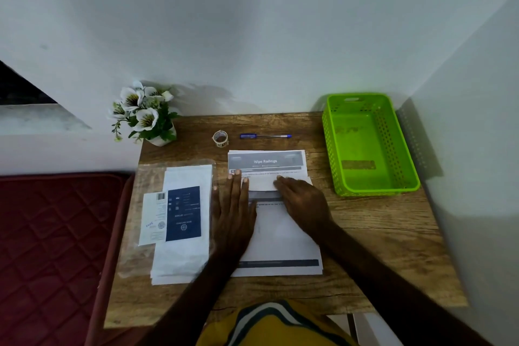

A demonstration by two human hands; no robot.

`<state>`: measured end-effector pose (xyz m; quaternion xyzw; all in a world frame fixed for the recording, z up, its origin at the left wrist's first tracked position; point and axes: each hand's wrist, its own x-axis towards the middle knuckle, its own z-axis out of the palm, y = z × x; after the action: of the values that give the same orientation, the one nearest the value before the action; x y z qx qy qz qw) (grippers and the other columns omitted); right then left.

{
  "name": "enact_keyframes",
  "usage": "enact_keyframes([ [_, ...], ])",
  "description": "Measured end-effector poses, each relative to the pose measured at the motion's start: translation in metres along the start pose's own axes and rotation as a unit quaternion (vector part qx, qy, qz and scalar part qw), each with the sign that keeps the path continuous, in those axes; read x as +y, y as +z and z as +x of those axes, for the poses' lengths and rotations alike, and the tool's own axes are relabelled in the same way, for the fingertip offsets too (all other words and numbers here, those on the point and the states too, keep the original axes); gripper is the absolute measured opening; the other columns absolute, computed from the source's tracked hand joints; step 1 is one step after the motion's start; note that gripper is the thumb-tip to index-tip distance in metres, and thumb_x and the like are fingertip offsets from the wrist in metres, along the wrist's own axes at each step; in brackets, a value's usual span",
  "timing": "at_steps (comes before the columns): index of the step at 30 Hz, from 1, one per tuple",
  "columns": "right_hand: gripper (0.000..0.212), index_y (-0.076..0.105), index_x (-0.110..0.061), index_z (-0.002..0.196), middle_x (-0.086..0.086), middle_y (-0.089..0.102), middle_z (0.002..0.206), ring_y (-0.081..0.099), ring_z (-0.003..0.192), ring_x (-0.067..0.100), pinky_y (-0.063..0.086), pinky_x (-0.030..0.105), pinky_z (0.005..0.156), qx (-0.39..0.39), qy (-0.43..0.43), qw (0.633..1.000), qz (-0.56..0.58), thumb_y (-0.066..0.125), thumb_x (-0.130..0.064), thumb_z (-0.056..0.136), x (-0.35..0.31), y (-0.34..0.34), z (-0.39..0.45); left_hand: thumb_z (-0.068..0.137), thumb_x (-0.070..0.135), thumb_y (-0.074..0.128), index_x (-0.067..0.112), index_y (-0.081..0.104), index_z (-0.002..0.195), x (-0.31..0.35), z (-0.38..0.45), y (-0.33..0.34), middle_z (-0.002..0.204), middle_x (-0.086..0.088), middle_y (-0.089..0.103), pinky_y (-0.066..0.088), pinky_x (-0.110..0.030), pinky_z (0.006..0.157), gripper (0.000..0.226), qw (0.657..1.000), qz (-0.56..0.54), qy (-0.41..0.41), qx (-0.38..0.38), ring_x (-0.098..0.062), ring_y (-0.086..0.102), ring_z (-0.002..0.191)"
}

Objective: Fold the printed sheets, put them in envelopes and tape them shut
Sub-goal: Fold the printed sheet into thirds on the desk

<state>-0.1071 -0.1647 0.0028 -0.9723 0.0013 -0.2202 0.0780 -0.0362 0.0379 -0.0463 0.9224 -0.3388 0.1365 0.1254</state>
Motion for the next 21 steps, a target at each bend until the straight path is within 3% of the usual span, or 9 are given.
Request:
enact_keyframes([
  [3,0.036,0.075,-0.002,0.117,0.016,0.074,0.122,0.074,0.106,0.032,0.063,0.043,0.084,-0.012,-0.022,0.999,-0.027,0.08,-0.005,0.082,0.0,0.006,-0.007,0.106,0.032,0.045,0.011,0.03,0.159,0.002,0.003,-0.001,0.169,-0.017,0.016,0.017,-0.059,0.125,0.059,0.998,-0.004,0.062,-0.029,-0.034,0.014,0.157],
  [6,0.034,0.074,-0.003,0.12,0.016,0.071,0.128,0.071,0.113,0.031,0.061,0.044,0.089,-0.012,-0.037,0.998,-0.048,0.055,-0.012,0.094,-0.003,0.01,-0.012,0.108,0.033,0.042,0.009,0.044,0.153,0.009,0.007,-0.005,0.165,-0.017,0.029,0.023,-0.057,0.124,0.051,0.996,-0.04,0.062,-0.046,-0.033,0.02,0.156],
  [13,0.044,0.071,-0.001,0.125,0.017,0.067,0.134,0.067,0.122,0.032,0.056,0.05,0.099,-0.038,-0.012,0.999,-0.024,0.048,-0.02,0.092,-0.006,0.016,-0.021,0.105,0.028,0.038,0.005,0.05,0.148,0.017,0.01,-0.013,0.158,-0.017,0.042,0.036,-0.056,0.118,0.05,0.994,-0.073,0.027,-0.071,-0.035,0.037,0.149],
  [17,0.044,0.071,-0.001,0.124,0.016,0.065,0.137,0.064,0.126,0.031,0.051,0.054,0.103,-0.037,0.013,0.999,0.008,0.062,-0.023,0.087,-0.008,0.019,-0.027,0.104,0.026,0.036,0.006,0.047,0.15,0.017,0.01,-0.014,0.16,-0.016,0.039,0.036,-0.056,0.118,0.052,0.991,-0.081,0.019,-0.102,-0.034,0.035,0.15],
  [21,0.043,0.068,-0.003,0.129,0.015,0.063,0.14,0.06,0.132,0.029,0.047,0.057,0.107,-0.059,0.01,0.998,0.01,0.052,-0.025,0.096,-0.019,0.022,-0.02,0.104,0.028,0.035,0.01,0.043,0.153,0.015,0.01,-0.011,0.163,-0.011,0.034,0.029,-0.052,0.124,0.053,0.989,-0.093,0.003,-0.117,-0.028,0.027,0.154],
])
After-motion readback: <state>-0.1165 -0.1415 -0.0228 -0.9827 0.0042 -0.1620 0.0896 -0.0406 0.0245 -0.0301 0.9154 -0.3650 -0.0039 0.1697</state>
